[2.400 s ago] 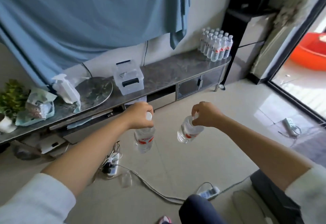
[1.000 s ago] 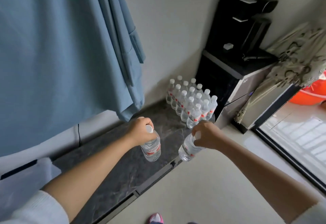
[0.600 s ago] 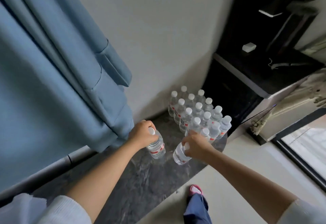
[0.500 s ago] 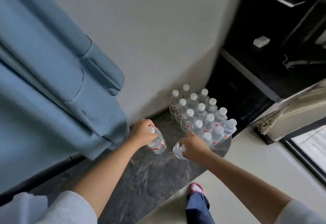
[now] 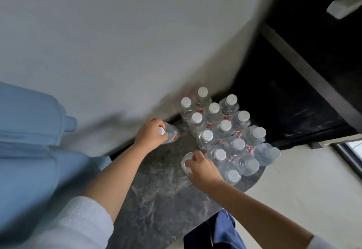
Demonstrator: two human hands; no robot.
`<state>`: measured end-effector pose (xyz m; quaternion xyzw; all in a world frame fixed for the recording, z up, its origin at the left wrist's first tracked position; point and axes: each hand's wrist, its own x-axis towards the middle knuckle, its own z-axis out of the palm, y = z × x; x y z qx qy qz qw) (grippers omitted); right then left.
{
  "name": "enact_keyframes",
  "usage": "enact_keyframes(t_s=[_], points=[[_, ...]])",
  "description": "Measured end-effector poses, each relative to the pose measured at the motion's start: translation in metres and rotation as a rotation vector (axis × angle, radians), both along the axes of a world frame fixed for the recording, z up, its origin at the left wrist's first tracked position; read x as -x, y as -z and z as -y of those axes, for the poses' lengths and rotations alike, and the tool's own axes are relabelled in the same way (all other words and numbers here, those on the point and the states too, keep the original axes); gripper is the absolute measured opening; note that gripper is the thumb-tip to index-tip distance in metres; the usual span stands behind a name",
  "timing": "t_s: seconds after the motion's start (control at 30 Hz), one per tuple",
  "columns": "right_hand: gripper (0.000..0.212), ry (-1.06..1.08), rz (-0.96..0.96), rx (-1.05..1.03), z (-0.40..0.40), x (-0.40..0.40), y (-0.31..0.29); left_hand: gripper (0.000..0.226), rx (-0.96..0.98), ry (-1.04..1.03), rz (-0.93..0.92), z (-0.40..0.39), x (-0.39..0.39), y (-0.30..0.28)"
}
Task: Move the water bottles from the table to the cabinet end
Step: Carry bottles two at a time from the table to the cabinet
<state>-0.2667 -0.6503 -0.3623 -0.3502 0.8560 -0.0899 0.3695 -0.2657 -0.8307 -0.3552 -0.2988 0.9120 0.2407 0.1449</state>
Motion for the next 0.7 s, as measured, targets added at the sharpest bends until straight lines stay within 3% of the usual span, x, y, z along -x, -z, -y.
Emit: enact_keyframes(t_s=[0.7], points=[[0.021,0.054,0.018,0.035,0.021,0.014,0.031,0.026,-0.030,0.150,0.006,0.024,0.069,0.050]])
